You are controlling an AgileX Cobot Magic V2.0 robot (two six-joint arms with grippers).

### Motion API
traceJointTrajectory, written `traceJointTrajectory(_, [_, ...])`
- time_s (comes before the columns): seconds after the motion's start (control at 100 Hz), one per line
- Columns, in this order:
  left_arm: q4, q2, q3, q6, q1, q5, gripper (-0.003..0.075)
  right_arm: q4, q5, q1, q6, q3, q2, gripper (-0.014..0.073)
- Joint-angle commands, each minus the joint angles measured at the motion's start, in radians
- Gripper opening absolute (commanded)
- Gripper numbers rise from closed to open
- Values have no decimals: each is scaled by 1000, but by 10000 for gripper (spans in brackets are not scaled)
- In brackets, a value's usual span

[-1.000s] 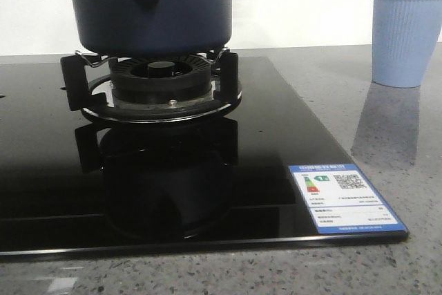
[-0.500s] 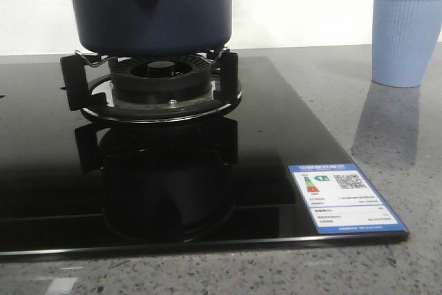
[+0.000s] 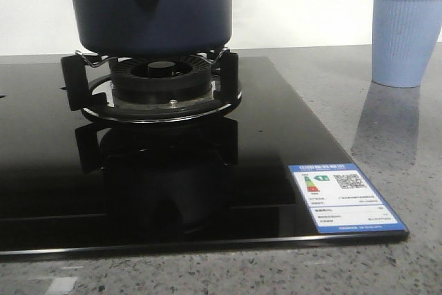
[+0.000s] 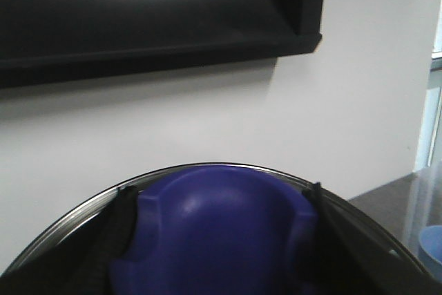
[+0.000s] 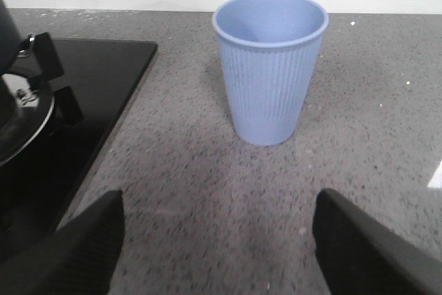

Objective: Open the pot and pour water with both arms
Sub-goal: 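Grasp the light blue ribbed cup with the right gripper and lift it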

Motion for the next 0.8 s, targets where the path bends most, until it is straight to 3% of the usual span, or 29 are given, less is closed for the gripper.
traceJointTrajectory(0.0, [6, -63, -37, 1, 48, -62, 337, -10, -188, 0, -9, -28, 68, 515])
traceJointTrajectory(0.24, [6, -129, -37, 1, 169, 24, 337, -10, -521, 0, -9, -31, 340, 516])
traceJointTrajectory(0.4, [6, -142, -37, 1, 193, 28, 337, -10, -708, 0, -9, -47, 523, 516])
traceJointTrajectory(0.79, [6, -142, -37, 1, 193, 30, 337, -16, -894, -2, -9, -212, 836, 517])
